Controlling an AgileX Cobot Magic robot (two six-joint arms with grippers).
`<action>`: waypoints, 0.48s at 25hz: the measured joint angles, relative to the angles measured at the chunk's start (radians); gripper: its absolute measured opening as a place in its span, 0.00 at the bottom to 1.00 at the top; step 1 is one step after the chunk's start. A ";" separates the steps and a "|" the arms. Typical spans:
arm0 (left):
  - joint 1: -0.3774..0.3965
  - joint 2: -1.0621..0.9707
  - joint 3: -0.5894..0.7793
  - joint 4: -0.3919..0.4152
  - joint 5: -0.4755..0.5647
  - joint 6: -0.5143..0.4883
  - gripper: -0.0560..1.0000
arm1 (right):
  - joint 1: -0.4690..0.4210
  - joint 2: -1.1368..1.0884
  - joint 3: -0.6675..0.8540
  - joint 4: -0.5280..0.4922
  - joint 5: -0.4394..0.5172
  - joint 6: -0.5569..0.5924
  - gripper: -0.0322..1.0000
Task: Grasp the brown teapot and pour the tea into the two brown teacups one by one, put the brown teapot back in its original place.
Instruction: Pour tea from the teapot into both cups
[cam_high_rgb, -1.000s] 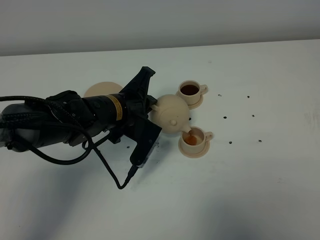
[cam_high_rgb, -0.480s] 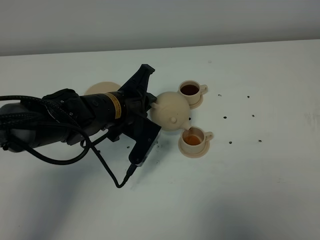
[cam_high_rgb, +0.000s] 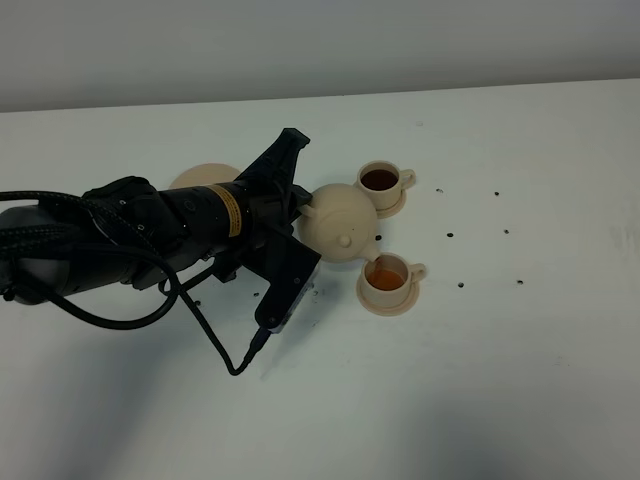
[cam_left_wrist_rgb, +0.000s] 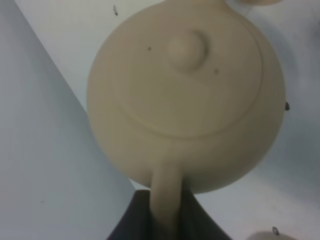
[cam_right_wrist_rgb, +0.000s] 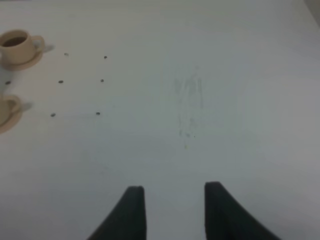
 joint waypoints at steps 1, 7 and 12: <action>0.000 0.000 0.000 0.000 0.000 0.000 0.13 | 0.000 0.000 0.000 0.000 0.000 0.000 0.33; 0.000 0.000 0.000 0.000 -0.001 0.003 0.13 | 0.000 0.000 0.000 0.000 0.000 0.000 0.33; 0.000 0.000 0.000 0.000 -0.010 0.009 0.13 | 0.000 0.000 0.000 0.000 0.000 0.001 0.33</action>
